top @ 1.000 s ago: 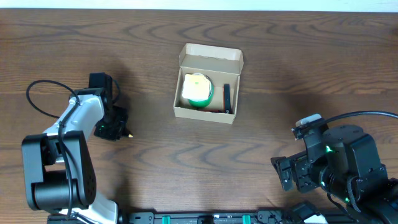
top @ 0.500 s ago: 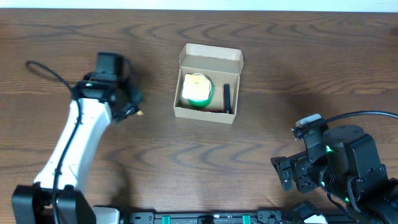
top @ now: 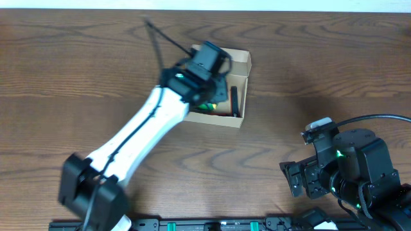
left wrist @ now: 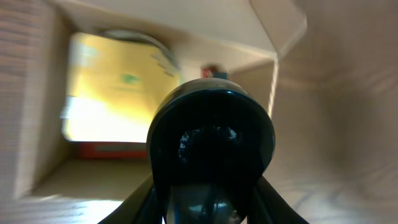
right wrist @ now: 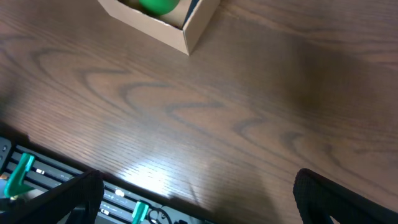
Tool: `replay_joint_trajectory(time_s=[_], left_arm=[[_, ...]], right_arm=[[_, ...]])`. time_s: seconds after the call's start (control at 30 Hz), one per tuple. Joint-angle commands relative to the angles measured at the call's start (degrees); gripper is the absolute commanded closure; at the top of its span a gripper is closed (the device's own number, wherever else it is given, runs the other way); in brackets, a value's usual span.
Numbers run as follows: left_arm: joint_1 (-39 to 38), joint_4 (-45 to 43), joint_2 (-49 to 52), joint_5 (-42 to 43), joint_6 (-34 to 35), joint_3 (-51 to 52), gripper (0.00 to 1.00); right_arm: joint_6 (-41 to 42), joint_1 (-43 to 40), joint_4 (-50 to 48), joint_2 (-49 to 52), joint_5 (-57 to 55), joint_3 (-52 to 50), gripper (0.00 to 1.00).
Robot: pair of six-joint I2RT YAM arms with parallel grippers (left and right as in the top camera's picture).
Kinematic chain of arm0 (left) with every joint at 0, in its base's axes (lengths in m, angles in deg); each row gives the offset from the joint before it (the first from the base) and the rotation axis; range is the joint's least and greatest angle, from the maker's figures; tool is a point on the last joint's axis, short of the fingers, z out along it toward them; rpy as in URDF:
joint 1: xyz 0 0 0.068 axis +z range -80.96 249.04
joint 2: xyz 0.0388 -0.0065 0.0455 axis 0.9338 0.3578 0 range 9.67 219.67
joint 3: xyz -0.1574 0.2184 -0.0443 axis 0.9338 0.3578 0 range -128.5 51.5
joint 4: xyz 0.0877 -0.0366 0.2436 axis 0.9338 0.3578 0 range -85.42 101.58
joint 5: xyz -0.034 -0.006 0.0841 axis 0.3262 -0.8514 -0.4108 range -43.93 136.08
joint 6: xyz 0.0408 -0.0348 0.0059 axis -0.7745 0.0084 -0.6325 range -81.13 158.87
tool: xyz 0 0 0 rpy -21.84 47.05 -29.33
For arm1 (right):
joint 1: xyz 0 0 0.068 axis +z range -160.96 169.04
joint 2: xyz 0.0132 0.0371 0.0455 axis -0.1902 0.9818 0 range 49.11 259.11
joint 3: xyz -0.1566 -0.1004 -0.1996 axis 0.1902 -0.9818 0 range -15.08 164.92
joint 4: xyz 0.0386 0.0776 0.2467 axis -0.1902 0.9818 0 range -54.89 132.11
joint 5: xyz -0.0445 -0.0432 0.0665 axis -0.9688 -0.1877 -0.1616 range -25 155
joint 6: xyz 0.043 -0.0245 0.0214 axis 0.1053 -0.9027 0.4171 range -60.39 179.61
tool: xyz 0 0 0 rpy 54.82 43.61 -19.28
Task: Pack container
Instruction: 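Carry the black object into the box and release it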
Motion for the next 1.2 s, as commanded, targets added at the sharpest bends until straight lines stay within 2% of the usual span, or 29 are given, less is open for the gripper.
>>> replay_joint_trajectory(time_s=[0.0,0.17,0.23,0.57,0.77,0.8,0.87,1.0,1.13,1.17], left_arm=[[-1.68,-0.9,2.91,-0.17,-7.82,-2.08,0.94],[-2.21,-1.57,5.68,2.01,-14.1,-2.08,0.94],[-2.19,-2.16,6.49,2.45,-14.38,-2.08,0.94],[-2.19,-6.88,8.57,-0.5,-4.37,-2.08,0.94],[-2.19,-7.72,9.81,-0.39,-3.58,-2.08,0.92],[-2.19,-7.76,9.99,-0.39,-3.58,-2.08,0.89],[-2.19,-7.89,10.19,-0.44,-3.28,-2.08,0.69],[-2.16,-8.13,10.19,-0.46,-3.17,-2.08,0.53],[-2.19,-7.61,10.03,-0.39,-3.17,-2.38,0.32],[-2.16,-7.23,9.94,-0.42,-3.17,-2.56,0.3]], right_arm=[[-0.76,-0.42,0.09,-0.02,-0.48,0.04,0.01],[-0.76,-0.42,0.07,-0.02,-0.5,0.04,0.01],[-0.76,-0.42,0.09,-0.02,-0.46,0.04,0.01],[-0.76,-0.42,0.09,-0.02,-0.46,0.04,0.01],[-0.76,-0.42,0.07,-0.02,-0.44,0.04,0.01],[-0.76,-0.42,0.07,-0.02,-0.44,0.04,0.01],[-0.76,-0.42,0.07,-0.02,-0.44,0.04,0.01],[-0.76,-0.42,0.07,-0.02,-0.42,0.04,0.01],[-0.76,-0.42,0.09,-0.02,-0.42,0.04,0.01],[-0.76,-0.42,0.09,-0.02,-0.42,0.04,0.01]])
